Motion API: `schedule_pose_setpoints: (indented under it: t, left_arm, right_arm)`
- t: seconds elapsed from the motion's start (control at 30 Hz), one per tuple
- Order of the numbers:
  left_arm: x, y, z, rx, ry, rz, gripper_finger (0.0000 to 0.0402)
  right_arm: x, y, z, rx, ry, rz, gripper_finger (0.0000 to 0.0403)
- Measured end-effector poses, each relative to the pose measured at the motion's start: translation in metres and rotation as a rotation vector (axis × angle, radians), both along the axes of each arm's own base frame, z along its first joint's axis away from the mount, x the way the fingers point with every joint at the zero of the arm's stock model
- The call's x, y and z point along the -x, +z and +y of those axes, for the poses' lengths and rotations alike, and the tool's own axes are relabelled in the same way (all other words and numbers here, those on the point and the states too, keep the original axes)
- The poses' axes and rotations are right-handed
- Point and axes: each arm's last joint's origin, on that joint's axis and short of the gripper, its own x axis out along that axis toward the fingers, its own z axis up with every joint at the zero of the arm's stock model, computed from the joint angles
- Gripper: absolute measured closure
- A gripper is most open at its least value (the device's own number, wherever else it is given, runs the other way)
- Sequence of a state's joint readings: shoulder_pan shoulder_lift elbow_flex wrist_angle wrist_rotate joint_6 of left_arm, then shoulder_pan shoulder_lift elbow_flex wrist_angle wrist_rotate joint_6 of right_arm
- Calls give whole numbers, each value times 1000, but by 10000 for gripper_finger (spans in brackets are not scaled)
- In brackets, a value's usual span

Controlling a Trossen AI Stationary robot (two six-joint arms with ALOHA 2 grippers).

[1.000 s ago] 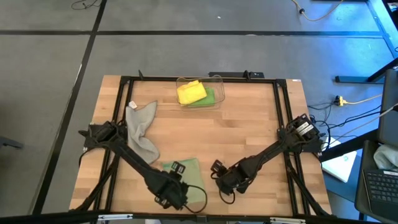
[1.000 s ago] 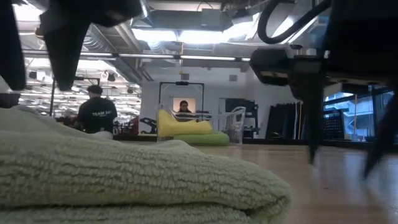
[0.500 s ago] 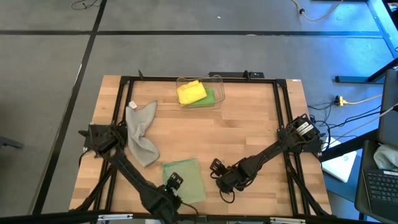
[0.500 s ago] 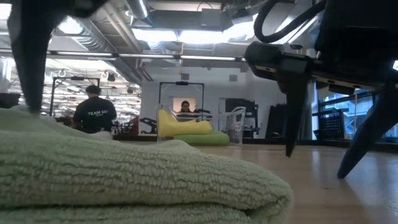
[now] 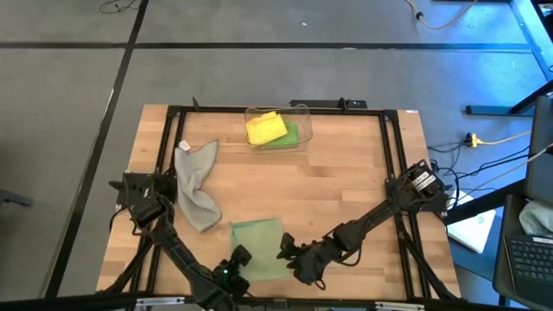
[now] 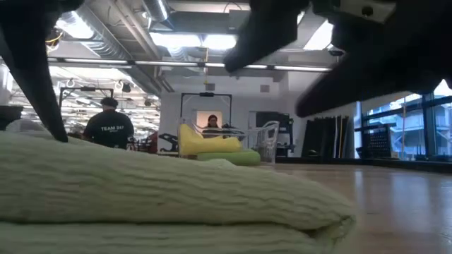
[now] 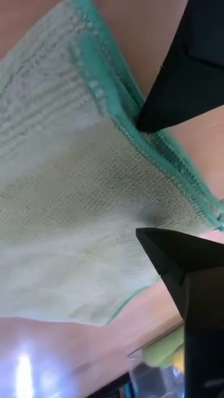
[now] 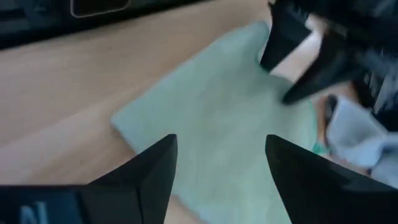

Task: Fold microfiber towels
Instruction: Fold the light green microfiber cloth

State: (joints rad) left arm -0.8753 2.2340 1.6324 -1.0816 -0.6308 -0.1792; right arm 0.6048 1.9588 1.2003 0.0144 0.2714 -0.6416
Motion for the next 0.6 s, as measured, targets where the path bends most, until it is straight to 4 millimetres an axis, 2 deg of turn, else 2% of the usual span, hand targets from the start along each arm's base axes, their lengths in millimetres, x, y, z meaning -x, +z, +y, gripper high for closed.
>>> schedule_pose_setpoints:
  t: [0.17, 0.33, 0.47, 0.6]
  left_arm:
    - [4, -5, -7, 14, 0, -37, 138]
    - [9, -8, -13, 16, -17, -50, 137]
    - [12, -9, -14, 15, -21, -43, 138]
    - [17, -9, -16, 5, -28, -37, 141]
  right_arm:
    - [1, -25, -1, 146, 76, 57, 170]
    - [4, -32, -8, 265, 47, 101, 174]
    - [2, -37, -18, 240, 50, 133, 174]
    - [8, -49, -26, 200, 51, 92, 174]
